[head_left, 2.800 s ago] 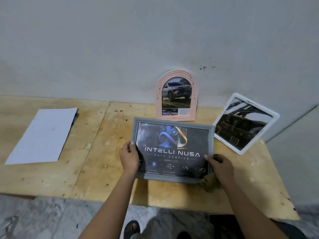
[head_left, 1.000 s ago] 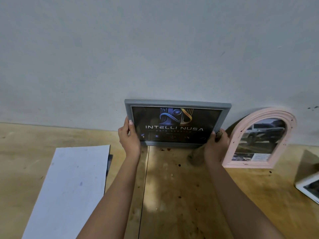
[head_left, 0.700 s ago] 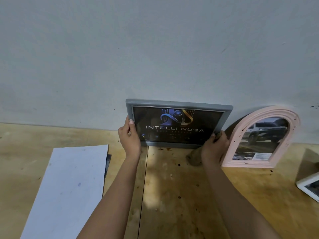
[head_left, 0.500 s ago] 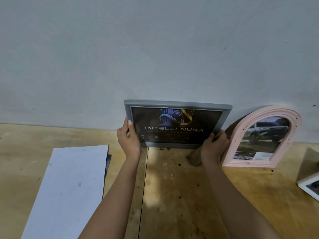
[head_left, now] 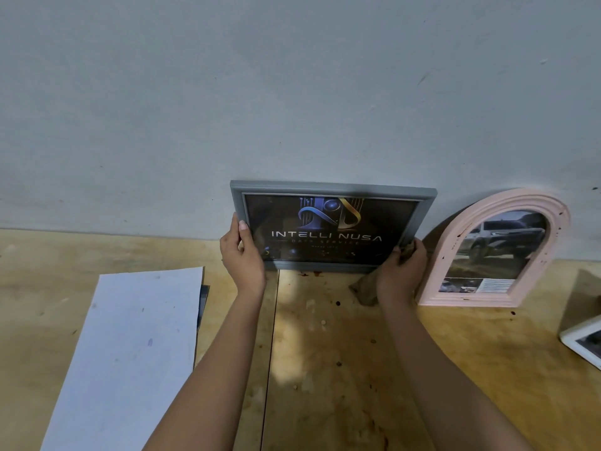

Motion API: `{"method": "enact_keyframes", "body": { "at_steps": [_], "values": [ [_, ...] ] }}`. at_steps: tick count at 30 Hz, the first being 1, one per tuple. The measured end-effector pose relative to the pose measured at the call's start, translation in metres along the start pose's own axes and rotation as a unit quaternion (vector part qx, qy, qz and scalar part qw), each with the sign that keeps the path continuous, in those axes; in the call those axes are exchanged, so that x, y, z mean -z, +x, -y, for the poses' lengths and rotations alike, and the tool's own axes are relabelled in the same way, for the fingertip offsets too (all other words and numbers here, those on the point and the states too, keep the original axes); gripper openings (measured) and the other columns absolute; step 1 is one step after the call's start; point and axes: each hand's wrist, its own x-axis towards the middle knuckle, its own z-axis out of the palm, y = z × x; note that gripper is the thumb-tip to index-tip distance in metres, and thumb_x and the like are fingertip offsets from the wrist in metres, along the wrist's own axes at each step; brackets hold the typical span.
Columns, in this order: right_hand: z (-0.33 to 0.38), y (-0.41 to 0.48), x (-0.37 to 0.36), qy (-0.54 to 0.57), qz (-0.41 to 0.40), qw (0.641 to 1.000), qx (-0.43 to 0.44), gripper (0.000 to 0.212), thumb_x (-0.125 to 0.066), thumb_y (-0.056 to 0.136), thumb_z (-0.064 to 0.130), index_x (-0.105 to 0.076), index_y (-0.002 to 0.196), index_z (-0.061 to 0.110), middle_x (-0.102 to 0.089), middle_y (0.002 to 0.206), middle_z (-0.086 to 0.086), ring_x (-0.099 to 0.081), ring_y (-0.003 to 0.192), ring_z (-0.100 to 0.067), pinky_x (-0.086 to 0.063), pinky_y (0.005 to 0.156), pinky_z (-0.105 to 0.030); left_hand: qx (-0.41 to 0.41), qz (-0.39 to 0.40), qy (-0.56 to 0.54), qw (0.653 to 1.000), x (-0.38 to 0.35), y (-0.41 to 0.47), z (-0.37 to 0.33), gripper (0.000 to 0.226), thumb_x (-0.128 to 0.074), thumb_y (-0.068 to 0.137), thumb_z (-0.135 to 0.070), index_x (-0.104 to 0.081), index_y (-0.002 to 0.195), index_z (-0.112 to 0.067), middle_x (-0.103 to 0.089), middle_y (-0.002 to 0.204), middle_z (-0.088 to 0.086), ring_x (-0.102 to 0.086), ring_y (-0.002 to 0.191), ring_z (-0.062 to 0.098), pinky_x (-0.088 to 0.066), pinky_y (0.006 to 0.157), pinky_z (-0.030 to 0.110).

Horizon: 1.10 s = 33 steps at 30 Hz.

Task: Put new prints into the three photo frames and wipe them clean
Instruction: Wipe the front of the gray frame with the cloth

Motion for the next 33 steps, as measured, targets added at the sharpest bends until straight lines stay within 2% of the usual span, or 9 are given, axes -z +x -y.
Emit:
{"method": "enact_keyframes", "body": {
  "at_steps": [3, 6, 9, 12, 14, 20, 28, 33],
  "values": [
    [-0.001, 0.001, -0.001, 0.01, 0.001, 1.0, 0.002, 0.041, -0.045, 0.097, 0.01, -0.038, 0.137, 0.008, -0.043, 0.139, -0.009, -0.041, 0.127, -0.019, -0.025, 0.086, -0.003, 0.004, 0.011, 0.004, 1.0, 0.0, 0.004, 0.0, 0.039, -0.04, 0.1, -0.028, -0.056, 0.124, -0.001, -0.058, 0.109, 0.014, -0.052, 0.106, 0.022, -0.037, 0.085, 0.021],
    [-0.001, 0.002, 0.0, 0.008, 0.007, 1.0, 0.008, 0.04, -0.045, 0.097, 0.009, -0.039, 0.136, 0.009, -0.045, 0.136, -0.008, -0.043, 0.125, -0.018, -0.028, 0.093, -0.012, -0.002, 0.014, 0.011, 1.0, 0.0, 0.005, 0.002, 0.04, -0.039, 0.1, -0.029, -0.056, 0.12, 0.002, -0.059, 0.108, 0.018, -0.053, 0.105, 0.027, -0.038, 0.083, 0.021],
    [-0.001, 0.002, 0.001, 0.001, 0.012, 1.0, 0.011, 0.04, -0.045, 0.097, 0.01, -0.039, 0.137, 0.01, -0.044, 0.136, -0.008, -0.041, 0.126, -0.018, -0.028, 0.094, -0.014, 0.003, 0.007, 0.001, 1.0, 0.001, 0.002, 0.0, 0.04, -0.04, 0.099, -0.027, -0.056, 0.123, 0.001, -0.06, 0.111, 0.014, -0.053, 0.107, 0.024, -0.038, 0.079, 0.012],
    [-0.002, 0.001, 0.002, -0.003, 0.021, 1.0, 0.01, 0.042, -0.043, 0.098, 0.01, -0.036, 0.139, 0.011, -0.043, 0.14, -0.007, -0.04, 0.128, -0.018, -0.027, 0.094, -0.014, 0.014, 0.002, -0.02, 1.0, 0.001, -0.002, -0.005, 0.038, -0.041, 0.1, -0.024, -0.051, 0.132, -0.007, -0.055, 0.116, 0.001, -0.049, 0.108, 0.011, -0.034, 0.075, -0.006],
    [-0.003, 0.0, 0.003, -0.003, 0.027, 1.0, 0.003, 0.043, -0.041, 0.099, 0.011, -0.034, 0.141, 0.013, -0.041, 0.142, -0.006, -0.039, 0.13, -0.018, -0.027, 0.093, -0.015, 0.016, 0.0, -0.025, 1.0, 0.0, -0.003, -0.005, 0.037, -0.041, 0.1, -0.023, -0.051, 0.133, -0.009, -0.055, 0.121, 0.003, -0.048, 0.11, 0.009, -0.031, 0.074, -0.009],
    [-0.007, -0.001, 0.004, -0.013, 0.044, 0.999, 0.003, 0.046, -0.038, 0.1, 0.012, -0.028, 0.145, 0.017, -0.036, 0.148, -0.003, -0.034, 0.135, -0.018, -0.026, 0.094, -0.016, 0.018, -0.005, -0.026, 0.999, 0.0, -0.004, -0.007, 0.037, -0.042, 0.099, -0.024, -0.051, 0.133, -0.009, -0.054, 0.128, 0.004, -0.045, 0.11, 0.006, -0.03, 0.072, -0.01],
    [-0.016, -0.003, 0.002, -0.024, 0.039, 0.998, 0.032, 0.051, -0.037, 0.1, 0.011, -0.022, 0.147, 0.024, -0.031, 0.151, 0.002, -0.03, 0.137, -0.015, -0.027, 0.101, -0.021, 0.02, -0.001, -0.031, 0.999, 0.002, -0.005, -0.006, 0.036, -0.043, 0.099, -0.021, -0.052, 0.131, -0.008, -0.054, 0.131, 0.005, -0.047, 0.119, 0.01, -0.031, 0.074, -0.01],
    [-0.018, -0.013, 0.005, -0.025, 0.031, 0.996, 0.079, 0.05, -0.036, 0.1, 0.013, -0.023, 0.147, 0.024, -0.03, 0.151, 0.004, -0.024, 0.134, -0.003, -0.027, 0.109, -0.025, 0.016, 0.017, -0.018, 1.0, 0.005, -0.007, -0.004, 0.037, -0.042, 0.099, -0.021, -0.049, 0.134, -0.009, -0.053, 0.133, 0.004, -0.046, 0.123, 0.014, -0.031, 0.081, -0.006]
  ]
}}
